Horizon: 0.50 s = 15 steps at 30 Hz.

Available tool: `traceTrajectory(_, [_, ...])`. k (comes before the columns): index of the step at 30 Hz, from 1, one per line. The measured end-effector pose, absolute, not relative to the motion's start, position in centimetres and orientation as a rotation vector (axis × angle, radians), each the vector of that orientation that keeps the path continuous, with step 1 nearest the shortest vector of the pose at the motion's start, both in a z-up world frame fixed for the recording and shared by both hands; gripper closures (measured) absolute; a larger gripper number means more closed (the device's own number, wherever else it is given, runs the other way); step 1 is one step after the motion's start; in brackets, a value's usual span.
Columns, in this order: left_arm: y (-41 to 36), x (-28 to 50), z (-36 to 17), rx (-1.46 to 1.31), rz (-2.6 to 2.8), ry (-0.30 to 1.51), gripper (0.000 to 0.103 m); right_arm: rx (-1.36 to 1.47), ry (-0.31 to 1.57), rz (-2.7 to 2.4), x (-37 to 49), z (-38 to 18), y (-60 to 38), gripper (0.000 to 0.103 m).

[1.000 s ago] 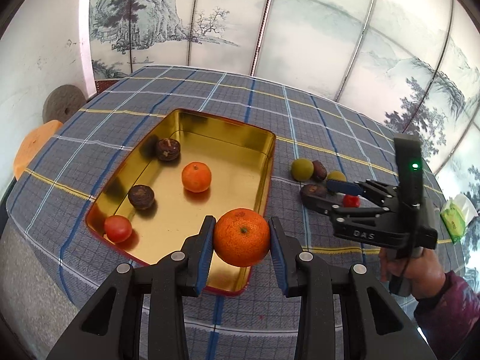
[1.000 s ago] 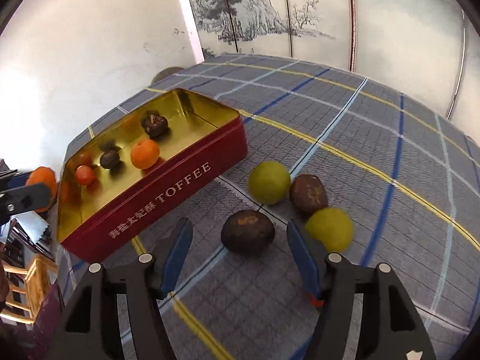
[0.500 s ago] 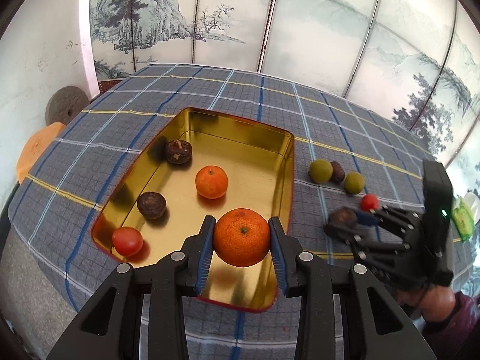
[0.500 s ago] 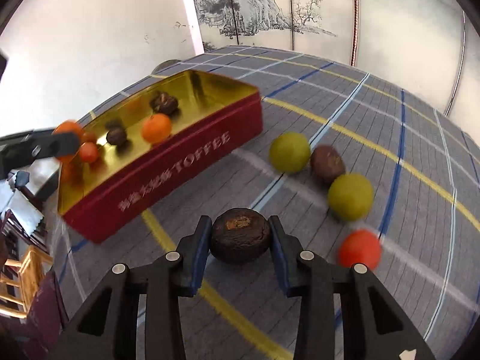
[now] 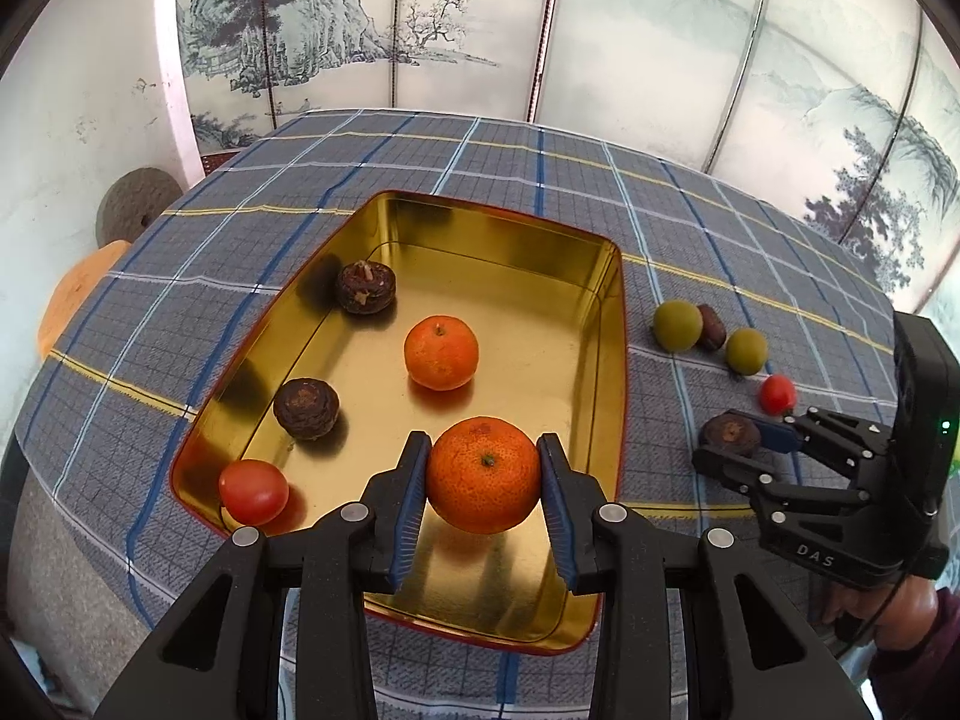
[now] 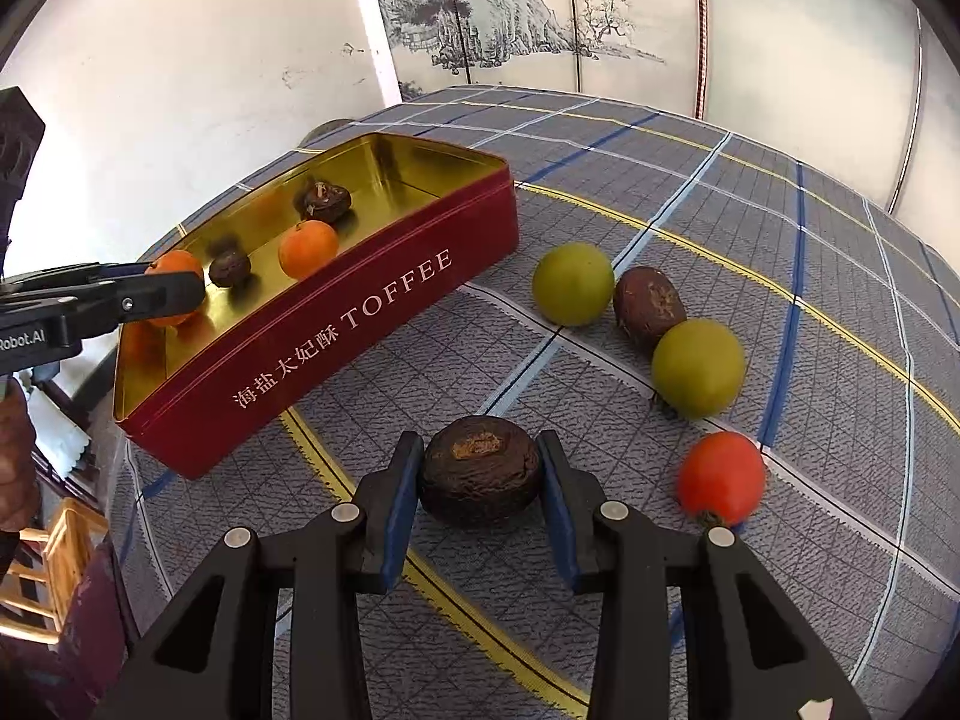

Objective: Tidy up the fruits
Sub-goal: 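Carry the tangerine into the tin with the left tool while the right tool grasps a dark fruit, then lift the dark brown fruit toward the tin with the right tool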

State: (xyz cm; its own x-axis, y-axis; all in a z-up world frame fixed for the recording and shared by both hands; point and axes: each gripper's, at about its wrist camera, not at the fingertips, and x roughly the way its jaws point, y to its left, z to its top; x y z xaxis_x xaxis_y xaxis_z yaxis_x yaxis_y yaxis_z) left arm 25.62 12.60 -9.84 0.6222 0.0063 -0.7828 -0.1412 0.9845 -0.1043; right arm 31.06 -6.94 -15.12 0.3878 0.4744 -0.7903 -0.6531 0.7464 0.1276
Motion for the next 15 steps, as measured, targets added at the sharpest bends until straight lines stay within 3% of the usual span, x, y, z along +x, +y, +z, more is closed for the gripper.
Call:
traceTrajectory(11, [11.4, 26.4, -9.9, -0.047, 0.128, 0.894, 0.064, -0.217, 0.926, 0.725, 31.1, -15.1, -7.0, 0.067])
traceTrajectory(14, [11.0, 26.2, -9.5, -0.021, 0.138, 0.873, 0.05, -0.216, 0.926, 0.725, 31.1, -15.1, -7.0, 0.067])
traceTrajectory(15, [10.9, 26.1, -9.3, -0.014, 0.142, 0.863, 0.039, -0.217, 0.926, 0.725, 31.1, -15.1, -7.0, 0.067])
